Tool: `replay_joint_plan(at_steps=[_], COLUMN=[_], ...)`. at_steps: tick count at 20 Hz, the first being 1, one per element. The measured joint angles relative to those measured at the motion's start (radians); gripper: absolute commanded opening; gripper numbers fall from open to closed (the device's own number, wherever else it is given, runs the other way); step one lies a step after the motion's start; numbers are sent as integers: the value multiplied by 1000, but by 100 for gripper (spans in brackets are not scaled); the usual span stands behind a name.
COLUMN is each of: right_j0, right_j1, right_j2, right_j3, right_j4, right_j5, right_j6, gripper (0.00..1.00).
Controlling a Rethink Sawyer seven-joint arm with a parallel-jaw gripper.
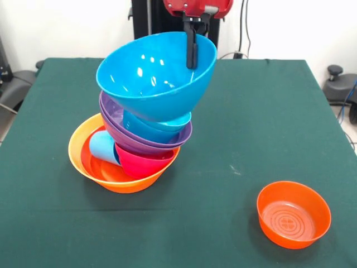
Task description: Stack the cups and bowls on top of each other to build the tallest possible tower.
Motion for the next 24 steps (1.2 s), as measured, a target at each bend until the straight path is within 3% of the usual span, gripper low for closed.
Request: replay_joint_plan(at_steps=[6,12,24], right_j0=[-32,-39,24], right_j1=[-43,-57,-19], right_j2=[0,0,-44], right_j3=[84,115,115], right_j4=[53,56,47], right_j5=[0,0,-19], right_j6=[0,0,0], gripper=[0,0,0])
